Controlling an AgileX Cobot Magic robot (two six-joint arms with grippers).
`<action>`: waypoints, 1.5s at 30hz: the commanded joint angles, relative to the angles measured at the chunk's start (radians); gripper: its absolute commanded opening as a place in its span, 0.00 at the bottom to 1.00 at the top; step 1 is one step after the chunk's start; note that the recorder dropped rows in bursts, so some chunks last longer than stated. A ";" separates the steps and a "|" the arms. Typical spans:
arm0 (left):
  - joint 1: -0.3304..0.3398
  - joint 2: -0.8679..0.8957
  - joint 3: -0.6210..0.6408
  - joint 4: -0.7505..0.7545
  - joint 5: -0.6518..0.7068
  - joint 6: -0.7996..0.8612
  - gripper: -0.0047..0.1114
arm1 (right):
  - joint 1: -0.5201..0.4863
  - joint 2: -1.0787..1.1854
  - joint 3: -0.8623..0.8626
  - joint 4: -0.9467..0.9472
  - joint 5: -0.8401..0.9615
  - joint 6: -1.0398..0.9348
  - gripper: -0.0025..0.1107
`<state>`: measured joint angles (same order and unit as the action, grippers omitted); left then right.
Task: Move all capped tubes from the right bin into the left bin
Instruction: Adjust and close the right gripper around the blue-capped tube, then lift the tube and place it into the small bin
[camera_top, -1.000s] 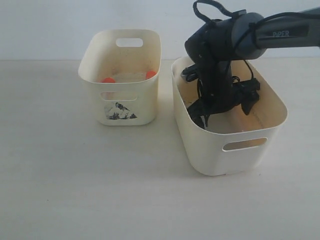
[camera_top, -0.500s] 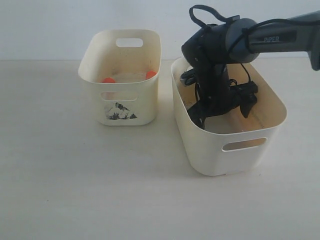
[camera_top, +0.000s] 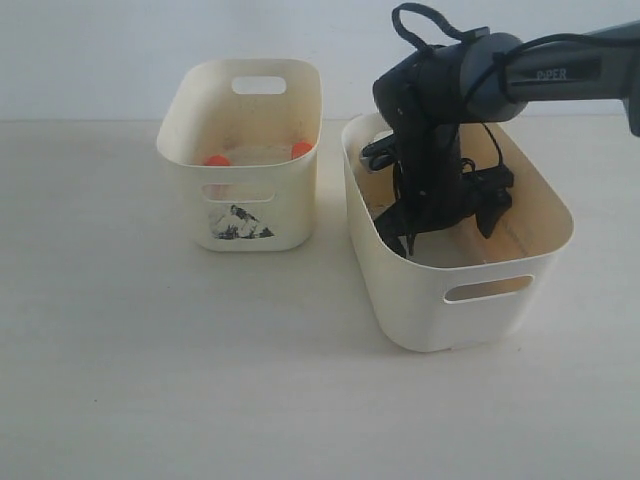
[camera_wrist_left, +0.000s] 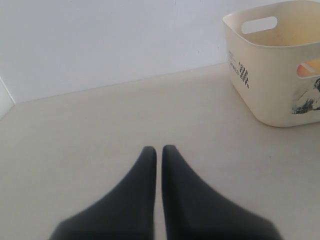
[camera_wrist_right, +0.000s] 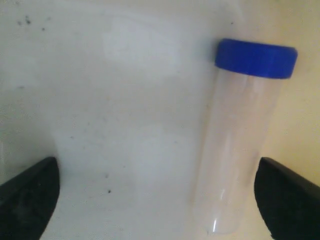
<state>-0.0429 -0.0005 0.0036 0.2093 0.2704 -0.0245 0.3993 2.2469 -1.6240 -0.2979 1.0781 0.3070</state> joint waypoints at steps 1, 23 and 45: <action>-0.001 0.000 -0.004 -0.004 -0.010 -0.013 0.08 | 0.007 0.065 0.027 0.098 -0.019 -0.022 0.95; -0.001 0.000 -0.004 -0.004 -0.010 -0.013 0.08 | 0.007 0.065 0.027 0.133 0.050 -0.068 0.02; -0.001 0.000 -0.004 -0.004 -0.010 -0.013 0.08 | 0.007 -0.292 0.027 0.099 0.114 -0.137 0.02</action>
<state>-0.0429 -0.0005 0.0036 0.2093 0.2704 -0.0245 0.3991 2.0574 -1.5934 -0.1994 1.1913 0.1888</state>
